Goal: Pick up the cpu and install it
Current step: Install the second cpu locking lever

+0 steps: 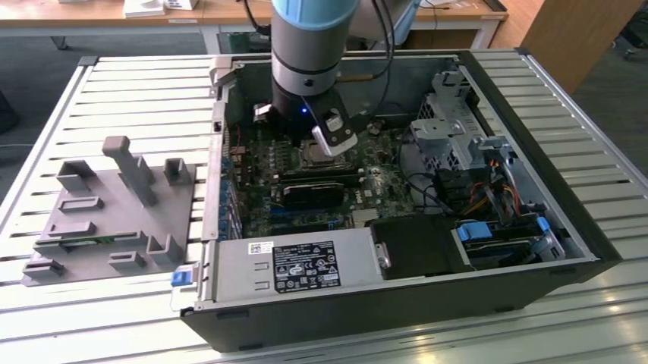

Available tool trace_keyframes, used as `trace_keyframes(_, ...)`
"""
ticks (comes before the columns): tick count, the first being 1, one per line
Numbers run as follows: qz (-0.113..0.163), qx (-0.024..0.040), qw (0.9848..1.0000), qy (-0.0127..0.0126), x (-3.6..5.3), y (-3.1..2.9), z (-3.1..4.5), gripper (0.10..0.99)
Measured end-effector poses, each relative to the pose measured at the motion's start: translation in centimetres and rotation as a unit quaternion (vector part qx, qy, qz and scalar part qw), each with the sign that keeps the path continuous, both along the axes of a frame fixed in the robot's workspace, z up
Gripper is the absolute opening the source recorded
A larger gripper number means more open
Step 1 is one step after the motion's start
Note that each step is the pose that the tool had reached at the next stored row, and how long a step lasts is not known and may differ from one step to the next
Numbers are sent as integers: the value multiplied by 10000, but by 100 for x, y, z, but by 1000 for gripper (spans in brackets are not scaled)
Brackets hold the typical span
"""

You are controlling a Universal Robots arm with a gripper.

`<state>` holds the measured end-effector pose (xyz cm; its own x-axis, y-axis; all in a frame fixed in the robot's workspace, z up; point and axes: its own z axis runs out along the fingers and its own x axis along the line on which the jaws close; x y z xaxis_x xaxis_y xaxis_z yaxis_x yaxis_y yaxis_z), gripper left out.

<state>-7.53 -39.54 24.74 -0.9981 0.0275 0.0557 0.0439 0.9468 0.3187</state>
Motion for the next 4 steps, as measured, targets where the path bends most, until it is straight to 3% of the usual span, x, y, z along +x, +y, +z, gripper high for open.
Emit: trace_keyframes(4, 0, 1, 10000, 0, 0, 0, 10, 106)
